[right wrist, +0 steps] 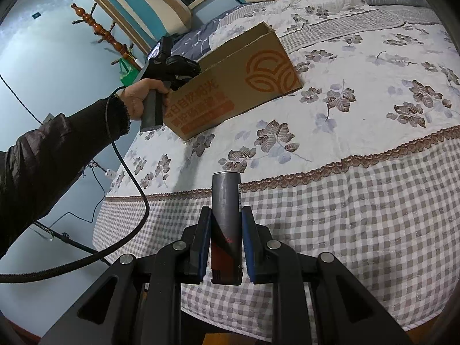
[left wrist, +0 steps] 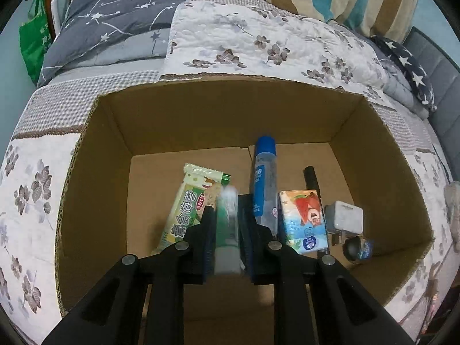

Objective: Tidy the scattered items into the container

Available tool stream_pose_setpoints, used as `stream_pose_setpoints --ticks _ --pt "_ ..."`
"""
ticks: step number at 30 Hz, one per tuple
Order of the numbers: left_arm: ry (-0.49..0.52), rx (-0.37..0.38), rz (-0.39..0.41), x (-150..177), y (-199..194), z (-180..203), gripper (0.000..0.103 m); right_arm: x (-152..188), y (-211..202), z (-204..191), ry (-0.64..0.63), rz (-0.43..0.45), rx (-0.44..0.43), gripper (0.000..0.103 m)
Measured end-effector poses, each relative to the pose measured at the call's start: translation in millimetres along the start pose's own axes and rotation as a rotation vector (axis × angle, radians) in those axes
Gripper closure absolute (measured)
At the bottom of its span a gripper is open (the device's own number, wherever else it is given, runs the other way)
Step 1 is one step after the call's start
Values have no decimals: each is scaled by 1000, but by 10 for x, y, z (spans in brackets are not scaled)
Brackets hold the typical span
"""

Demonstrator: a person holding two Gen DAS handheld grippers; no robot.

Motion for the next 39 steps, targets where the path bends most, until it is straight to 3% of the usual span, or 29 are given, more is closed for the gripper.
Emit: stream_pose_setpoints --ticks 3,7,10,14,17,22,24,27,32,39 --pt "-7 -6 17 -2 -56 -53 67 -12 -12 -24 -6 1 4 0" --pt "-31 77 114 53 -370 -37 67 -55 -68 -71 -17 15 8 0" --pt "5 148 221 217 -791 62 67 -94 -127 -136 -30 31 9 0" --pt "40 260 362 739 -1453 178 62 -130 -200 -271 -53 50 3 0" --pt "40 316 411 1241 -1815 209 60 -159 -258 -400 -77 64 -2 0" --pt "11 343 423 2005 -2152 168 60 -242 -347 -646 -131 88 -10 0" --pt "-13 372 397 2287 -2180 169 60 -324 -373 -753 -159 105 -12 0" --pt "2 358 358 2596 -2147 218 60 -547 -434 -933 -206 153 -13 0" --pt "-27 397 321 2885 -2101 281 60 -1090 -487 -1192 -279 256 -3 0" --pt "-1 392 355 2920 -2183 285 60 -2179 -141 -1332 -279 322 13 0"
Point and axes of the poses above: each gripper's, at about its wrist camera, not at the fingertips, and y roughly the way its jaws point, z to its right, x to its underside, the point moved 7 cm from there along y, roughly the way its jaws point, and after that the axes turned 9 degrees about x, right-handed, at the moved point
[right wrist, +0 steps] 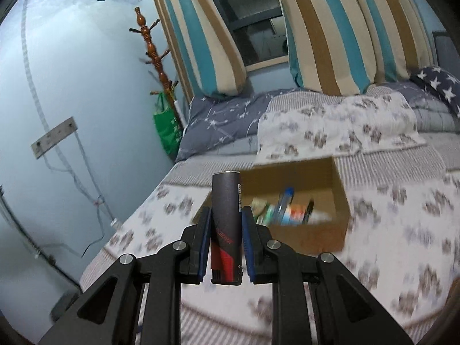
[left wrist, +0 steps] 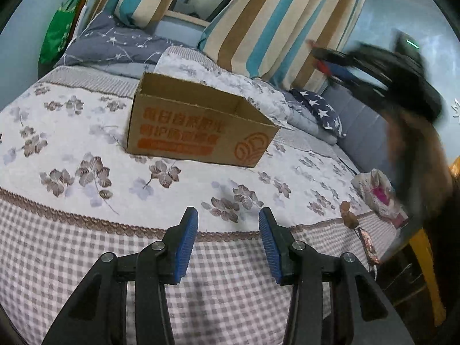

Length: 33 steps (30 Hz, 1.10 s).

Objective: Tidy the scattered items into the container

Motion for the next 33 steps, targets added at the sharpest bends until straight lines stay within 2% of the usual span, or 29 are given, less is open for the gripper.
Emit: stream_pose_setpoints --ticks 3,7,10,13,18,22,24,26,30,33 --pt "-16 18 3 2 9 -23 60 -272 525 133 41 -57 4 0" --pt "-30 33 -7 37 65 -52 59 -398 1276 312 65 -172 60 0" --pt "-58 42 -27 102 140 -105 59 -283 1808 473 86 -268 114 0" --pt "-81 47 -48 163 208 -164 59 -25 2197 590 89 -355 159 0" --pt "-84 46 -60 184 254 -208 59 309 2533 695 76 -452 218 0" --pt "-83 43 -58 142 264 -219 59 382 2572 727 93 -469 225 0" --pt "-79 40 -48 103 235 -208 56 344 2479 737 90 -445 244 0" --pt "-71 37 -33 60 190 -192 56 282 2320 709 98 -404 221 0" --pt "-56 33 -8 -26 95 -124 56 203 1669 565 80 -292 162 0" --pt "-30 33 16 -116 -3 -19 55 251 1164 500 31 -218 184 0"
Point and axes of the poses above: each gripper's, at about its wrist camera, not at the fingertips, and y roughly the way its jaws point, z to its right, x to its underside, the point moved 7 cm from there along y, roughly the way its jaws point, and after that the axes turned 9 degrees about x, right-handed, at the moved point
